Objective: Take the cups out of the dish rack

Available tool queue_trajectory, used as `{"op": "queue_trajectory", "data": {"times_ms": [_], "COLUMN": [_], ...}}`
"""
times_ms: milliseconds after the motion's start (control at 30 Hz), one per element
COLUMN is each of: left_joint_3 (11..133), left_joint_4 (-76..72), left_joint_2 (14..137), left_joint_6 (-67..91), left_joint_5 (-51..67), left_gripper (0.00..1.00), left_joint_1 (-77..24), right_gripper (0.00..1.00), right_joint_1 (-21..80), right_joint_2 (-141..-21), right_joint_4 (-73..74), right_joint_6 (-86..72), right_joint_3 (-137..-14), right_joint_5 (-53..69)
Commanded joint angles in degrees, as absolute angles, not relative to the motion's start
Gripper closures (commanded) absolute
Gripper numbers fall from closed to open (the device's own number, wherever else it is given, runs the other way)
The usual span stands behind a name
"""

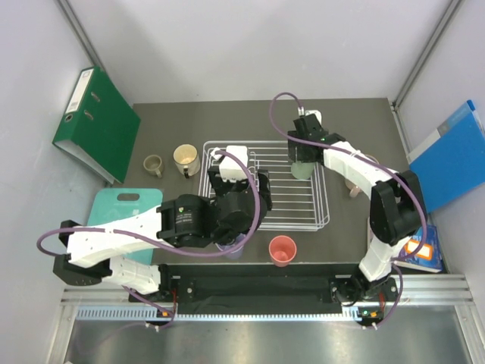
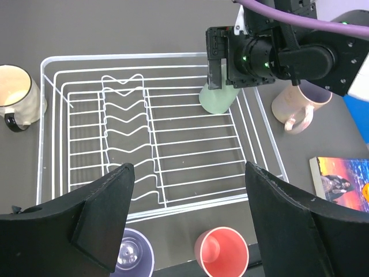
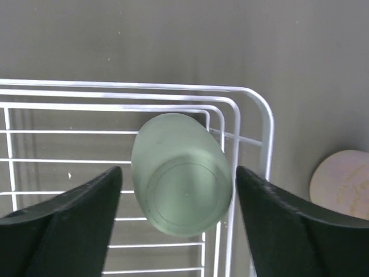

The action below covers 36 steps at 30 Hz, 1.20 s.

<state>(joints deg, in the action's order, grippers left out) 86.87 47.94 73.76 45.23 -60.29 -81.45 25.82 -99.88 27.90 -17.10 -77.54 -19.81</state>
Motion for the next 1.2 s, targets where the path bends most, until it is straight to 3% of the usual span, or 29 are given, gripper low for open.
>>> {"op": "queue_trajectory", "data": {"times_ms": [0, 33, 67, 133, 167, 200, 500, 567, 600, 767, 967, 1167], "left_joint_3": [86.84, 86.84, 86.92, 87.01, 87.01, 87.01, 85.52, 83.68, 82.98, 79.28, 73.14, 59.87], "left_joint_4": [45.88, 45.88, 45.79, 45.7, 45.62, 45.35, 42.02, 40.18, 39.3, 33.32, 20.24, -2.34], "left_joint_2": [74.71, 74.79, 75.06, 75.32, 75.58, 75.67, 75.59, 74.54, 74.1, 71.46, 69.0, 62.24], "left_joint_6": [44.56, 44.56, 44.65, 44.47, 44.12, 44.03, 45.0, 47.02, 47.54, 47.38, 45.09, 44.82], "left_joint_5": [-58.98, -58.8, -58.71, -58.36, -58.27, -58.18, -54.86, -50.37, -49.32, -48.61, -42.29, -36.22], "left_gripper": [0.18, 0.18, 0.18, 0.18, 0.18, 0.18, 0.17, 0.12, 0.01, 0.01, 0.01, 0.01], "left_joint_1": [-80.77, -80.68, -80.6, -80.51, -80.33, -80.16, -75.96, -73.49, -71.48, -69.96, -68.29, -67.85], "right_gripper": [0.28, 0.37, 0.55, 0.76, 0.94, 0.99, 1.0, 1.0, 1.0, 1.0, 1.0, 1.0], "right_joint_1": [25.23, 25.31, 25.4, 25.4, 25.4, 25.57, 28.82, 28.83, 28.83, 28.74, 27.86, 24.7], "right_joint_2": [-101.34, -101.51, -101.34, -101.08, -100.64, -100.2, -85.97, -81.23, -79.73, -70.06, -56.36, -45.19], "right_joint_4": [24.52, 24.43, 24.43, 24.43, 24.69, 24.78, 29.52, 31.81, 32.51, 37.69, 31.15, 20.49], "right_joint_6": [-17.75, -17.75, -17.84, -18.02, -18.02, -18.02, -18.98, -19.25, -19.34, -19.42, -25.3, -34.27], "right_joint_3": [-77.34, -77.34, -77.26, -76.99, -76.91, -76.73, -78.57, -80.59, -81.99, -84.37, -74.9, -60.75], "right_joint_5": [-16.18, -15.21, -15.21, -14.94, -14.85, -14.85, -16.61, -16.0, -15.82, -13.46, -0.28, 15.89]}}
